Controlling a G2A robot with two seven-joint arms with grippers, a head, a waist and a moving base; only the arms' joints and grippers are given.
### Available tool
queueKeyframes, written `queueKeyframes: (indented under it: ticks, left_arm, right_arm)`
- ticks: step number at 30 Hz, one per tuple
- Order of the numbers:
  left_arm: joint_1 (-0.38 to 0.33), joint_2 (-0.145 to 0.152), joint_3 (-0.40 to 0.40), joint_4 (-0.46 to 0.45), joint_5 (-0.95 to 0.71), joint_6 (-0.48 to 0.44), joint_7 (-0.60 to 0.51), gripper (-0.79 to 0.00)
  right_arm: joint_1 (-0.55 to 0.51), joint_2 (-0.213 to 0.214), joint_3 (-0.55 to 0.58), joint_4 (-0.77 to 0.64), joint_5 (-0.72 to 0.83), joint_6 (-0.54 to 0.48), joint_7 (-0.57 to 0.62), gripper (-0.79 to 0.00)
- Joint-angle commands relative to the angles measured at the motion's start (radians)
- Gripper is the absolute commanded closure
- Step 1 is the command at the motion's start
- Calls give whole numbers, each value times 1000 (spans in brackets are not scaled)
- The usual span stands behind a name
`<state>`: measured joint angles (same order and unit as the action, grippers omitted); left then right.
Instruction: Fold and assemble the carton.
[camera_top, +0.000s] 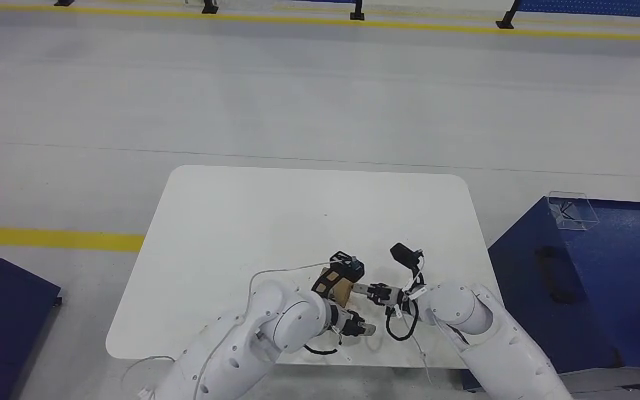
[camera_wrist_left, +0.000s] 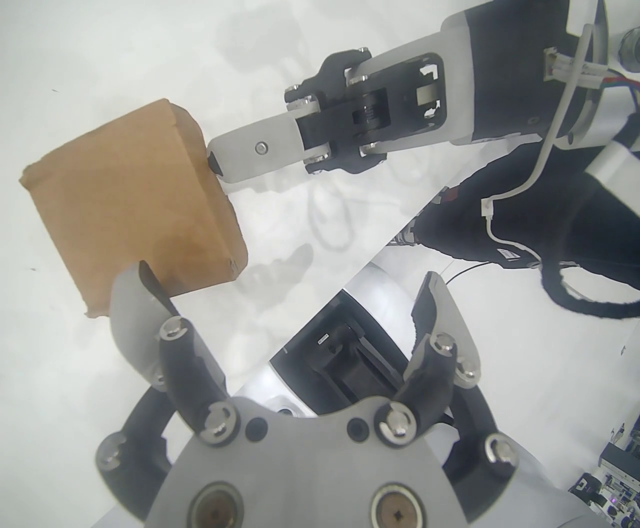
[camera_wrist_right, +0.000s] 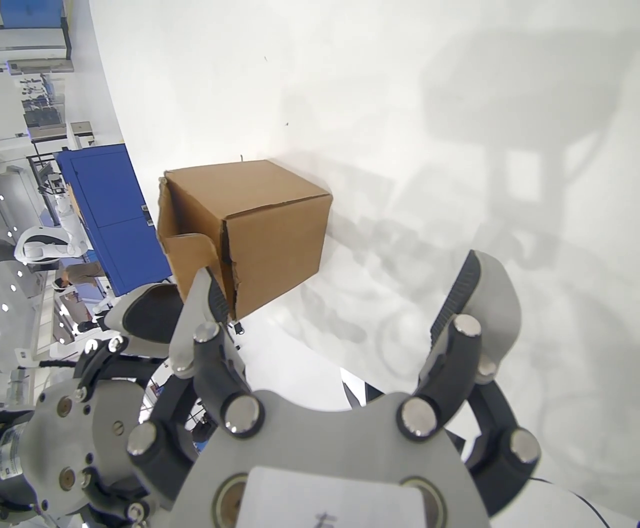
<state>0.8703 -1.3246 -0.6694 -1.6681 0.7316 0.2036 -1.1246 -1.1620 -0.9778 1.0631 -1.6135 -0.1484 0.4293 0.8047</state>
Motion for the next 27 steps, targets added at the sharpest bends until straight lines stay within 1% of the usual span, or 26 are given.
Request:
queueKeyframes:
  ticks: [1,15,27]
  left_arm:
    - [-1,-2,2,2,0,1,0,-785]
    - [-12,-18,11,14,12,7,-14,-785]
    - [-11,-30,15,25,19,9,-20,-785]
  right_arm:
    - [0,-1,0,0,-1,1,0,-785]
    - [9,-8,-5,-3,-12,-2,7,-785]
    - [45,-25,-46,36,-5,-19,20,-785]
